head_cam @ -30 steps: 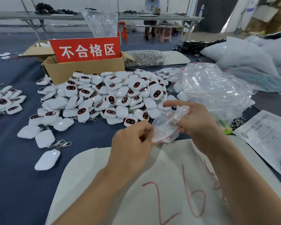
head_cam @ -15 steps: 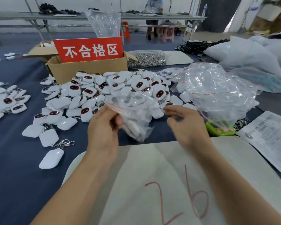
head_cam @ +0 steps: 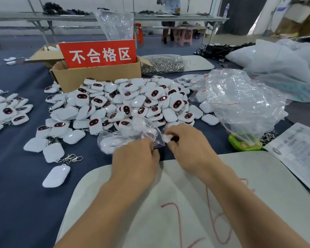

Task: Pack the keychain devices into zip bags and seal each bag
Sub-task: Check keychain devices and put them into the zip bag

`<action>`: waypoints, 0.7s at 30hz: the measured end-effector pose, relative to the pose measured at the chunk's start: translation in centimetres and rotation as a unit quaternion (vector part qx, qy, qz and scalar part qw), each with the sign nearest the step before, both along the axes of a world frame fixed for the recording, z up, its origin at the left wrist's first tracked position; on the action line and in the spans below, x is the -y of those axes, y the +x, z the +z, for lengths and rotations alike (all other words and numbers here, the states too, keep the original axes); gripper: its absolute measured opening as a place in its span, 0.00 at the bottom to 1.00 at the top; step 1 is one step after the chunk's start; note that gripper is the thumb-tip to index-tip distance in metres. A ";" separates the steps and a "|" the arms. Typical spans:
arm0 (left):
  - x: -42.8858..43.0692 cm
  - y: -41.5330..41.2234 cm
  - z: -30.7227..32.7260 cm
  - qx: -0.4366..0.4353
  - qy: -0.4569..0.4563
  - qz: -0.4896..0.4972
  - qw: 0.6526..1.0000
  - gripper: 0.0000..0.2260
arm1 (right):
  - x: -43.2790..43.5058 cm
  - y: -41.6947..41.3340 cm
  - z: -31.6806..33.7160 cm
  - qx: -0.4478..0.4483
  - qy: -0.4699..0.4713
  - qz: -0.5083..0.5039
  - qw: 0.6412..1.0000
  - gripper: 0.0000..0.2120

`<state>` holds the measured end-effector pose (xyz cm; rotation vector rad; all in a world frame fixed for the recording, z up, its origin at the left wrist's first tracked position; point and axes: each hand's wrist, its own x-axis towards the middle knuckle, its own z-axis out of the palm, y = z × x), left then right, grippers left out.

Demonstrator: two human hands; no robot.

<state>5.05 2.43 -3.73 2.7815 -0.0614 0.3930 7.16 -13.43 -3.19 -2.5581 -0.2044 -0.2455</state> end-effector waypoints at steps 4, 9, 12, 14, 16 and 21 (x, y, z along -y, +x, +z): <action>0.2 -0.4 0.5 0.026 0.010 -0.014 1.000 0.15 | 0.3 -0.3 -0.2 -0.046 -0.115 -0.005 0.992 0.21; 1.2 -1.8 1.2 0.186 -0.097 -0.148 0.967 0.07 | -0.2 -0.6 0.5 -0.015 -0.024 -0.069 0.997 0.14; 1.2 -1.6 1.2 0.141 -0.059 -0.120 0.981 0.04 | 0.5 -0.9 0.8 0.046 0.045 -0.092 0.994 0.12; 1.0 -1.6 1.0 0.042 -0.033 -0.100 0.994 0.08 | 0.7 -1.3 1.1 0.052 0.169 -0.115 0.977 0.11; 1.1 -1.7 1.1 -0.004 -0.033 -0.094 0.995 0.07 | 0.8 -1.5 1.3 0.027 0.271 -0.136 0.953 0.12; 1.5 -2.2 1.3 0.114 -0.009 -0.101 0.988 0.08 | 0.5 -1.7 1.9 -0.053 0.423 -0.099 0.899 0.13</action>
